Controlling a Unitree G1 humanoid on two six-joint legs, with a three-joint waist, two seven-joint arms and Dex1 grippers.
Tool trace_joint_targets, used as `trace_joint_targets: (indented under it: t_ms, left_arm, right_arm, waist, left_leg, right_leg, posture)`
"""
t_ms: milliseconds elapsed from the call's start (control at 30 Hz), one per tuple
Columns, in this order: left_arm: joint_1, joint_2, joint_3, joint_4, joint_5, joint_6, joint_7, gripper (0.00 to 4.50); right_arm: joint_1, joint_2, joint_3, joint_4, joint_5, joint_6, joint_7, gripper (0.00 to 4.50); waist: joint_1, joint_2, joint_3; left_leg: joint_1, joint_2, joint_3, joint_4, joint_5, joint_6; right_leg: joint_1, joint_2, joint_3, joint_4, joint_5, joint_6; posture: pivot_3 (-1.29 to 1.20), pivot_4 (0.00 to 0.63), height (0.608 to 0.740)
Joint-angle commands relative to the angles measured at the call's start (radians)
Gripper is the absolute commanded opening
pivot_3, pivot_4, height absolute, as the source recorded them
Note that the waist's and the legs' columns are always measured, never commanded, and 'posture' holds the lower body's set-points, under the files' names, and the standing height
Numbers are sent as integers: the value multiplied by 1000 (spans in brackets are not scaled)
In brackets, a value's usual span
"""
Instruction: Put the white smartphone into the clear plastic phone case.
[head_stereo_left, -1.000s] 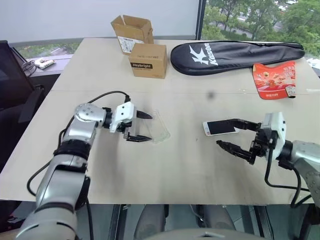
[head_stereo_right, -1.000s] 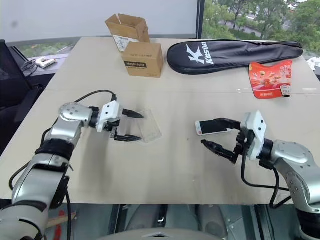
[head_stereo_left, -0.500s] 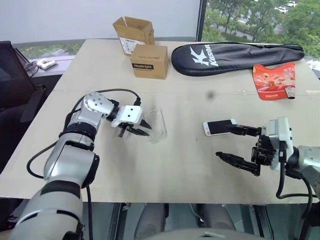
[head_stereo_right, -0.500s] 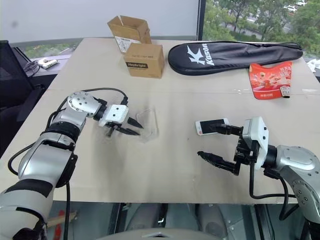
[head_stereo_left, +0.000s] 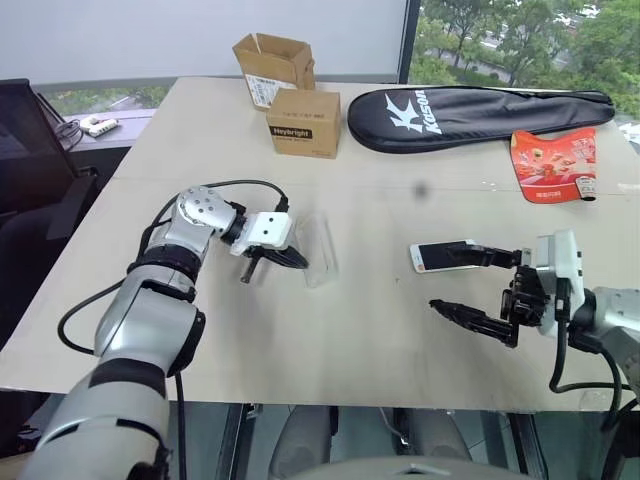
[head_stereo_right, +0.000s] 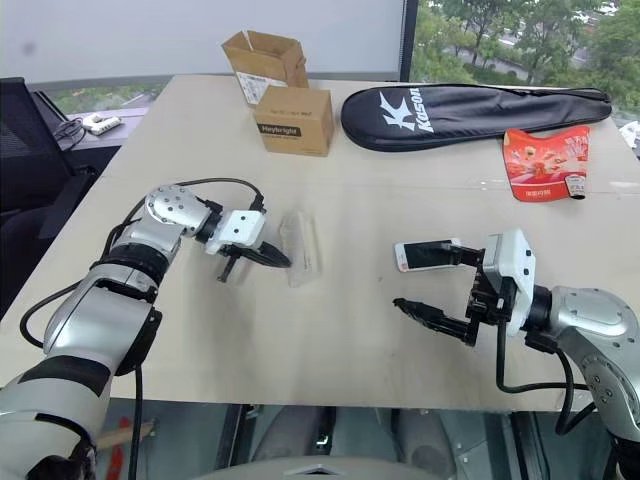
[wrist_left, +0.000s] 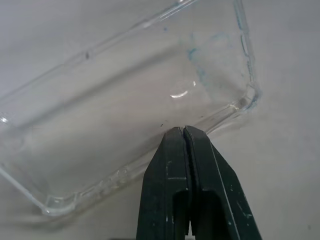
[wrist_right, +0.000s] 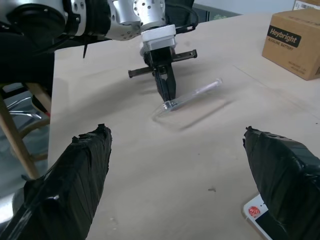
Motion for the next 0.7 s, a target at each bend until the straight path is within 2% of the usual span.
trace_joint_targets:
  t_ms: [33, 133, 367, 467, 633, 700]
  left_arm:
    - [44, 1, -15, -165, -143, 115, -5, 43]
    - [89, 7, 10, -287, -205, 199, -5, 43]
    - [224, 10, 117, -558, -224, 355, 20, 43]
    - [270, 83, 113, -661, -251, 421, -3, 43]
    - [274, 211, 54, -706, -292, 446, -5, 43]
    - [266, 230, 39, -675, -271, 401, -5, 567]
  right_arm:
    - [-20, 8, 3, -10, -2, -30, -7, 4500]
    - [-23, 16, 15, -9, -10, -38, -14, 4500]
    - [-38, 32, 39, -1, -29, -55, -23, 4500]
    - [-36, 31, 31, 0, -25, -57, -25, 4500]
    - [-34, 40, 52, 6, -40, -75, -28, 4500]
    - [-39, 49, 63, 7, -44, -79, -35, 4500]
  waist:
    - [-1, -1, 0]
    - [-8, -2, 1]
    - [-13, -1, 1]
    - [-14, -1, 1]
    - [-11, -1, 1]
    - [-8, -1, 1]
  left_leg:
    - [0, 0, 0, 0, 0, 0]
    - [-1, 0, -1, 0, 0, 0]
    - [0, 1, 0, 0, 0, 0]
    - [0, 1, 0, 0, 0, 0]
    - [0, 5, 0, 0, 0, 0]
    - [0, 5, 0, 0, 0, 0]
  right_leg:
    - [0, 0, 0, 0, 0, 0]
    - [0, 0, 0, 0, 0, 0]
    - [-1, 1, 0, 1, 0, 0]
    - [-1, 1, 0, 1, 0, 0]
    - [-1, 2, 0, 1, 0, 0]
    - [-1, 2, 0, 1, 0, 0]
  posture:
    - [0, 150, 740]
    - [0, 150, 740]
    - [0, 150, 740]
    - [0, 150, 740]
    - [0, 150, 740]
    - [0, 150, 740]
